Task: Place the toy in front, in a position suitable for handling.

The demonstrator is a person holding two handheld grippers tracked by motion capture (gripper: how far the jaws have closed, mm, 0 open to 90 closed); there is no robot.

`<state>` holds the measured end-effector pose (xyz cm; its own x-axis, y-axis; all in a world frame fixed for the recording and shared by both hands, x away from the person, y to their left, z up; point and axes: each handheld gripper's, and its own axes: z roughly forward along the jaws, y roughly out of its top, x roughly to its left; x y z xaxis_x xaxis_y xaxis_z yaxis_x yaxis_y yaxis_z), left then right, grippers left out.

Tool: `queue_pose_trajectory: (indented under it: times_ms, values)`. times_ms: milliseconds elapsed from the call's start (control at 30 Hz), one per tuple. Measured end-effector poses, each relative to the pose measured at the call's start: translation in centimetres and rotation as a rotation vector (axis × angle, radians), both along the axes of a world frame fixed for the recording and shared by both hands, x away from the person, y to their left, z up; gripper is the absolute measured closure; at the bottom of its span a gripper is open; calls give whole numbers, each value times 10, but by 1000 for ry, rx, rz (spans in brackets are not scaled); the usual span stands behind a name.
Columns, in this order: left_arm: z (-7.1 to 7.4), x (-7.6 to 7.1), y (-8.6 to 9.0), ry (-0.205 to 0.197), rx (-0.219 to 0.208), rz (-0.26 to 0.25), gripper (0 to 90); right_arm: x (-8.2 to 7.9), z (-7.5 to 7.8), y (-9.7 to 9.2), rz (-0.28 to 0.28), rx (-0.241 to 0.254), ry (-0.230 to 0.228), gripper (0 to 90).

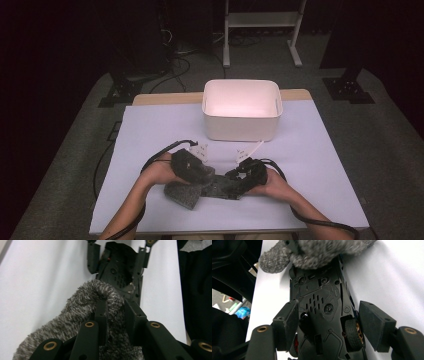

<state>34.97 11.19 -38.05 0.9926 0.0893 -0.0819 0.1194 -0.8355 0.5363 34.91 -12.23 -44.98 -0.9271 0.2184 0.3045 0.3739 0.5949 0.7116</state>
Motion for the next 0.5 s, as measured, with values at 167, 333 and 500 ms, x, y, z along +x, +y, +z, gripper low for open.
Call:
queue_pose_trajectory:
  times_ms: [167, 333, 500]
  values:
    - [1, 4, 2, 22, -17, 26, 727, -11, 4, 1, -3, -8, -82, 333]
    - [7, 6, 3, 30, -39, 32, 720, -24, 7, 1, 0, -13, -191, 338]
    - [6, 7, 2, 57, -37, 34, 689, -35, 9, 2, 2, -22, -280, 345]
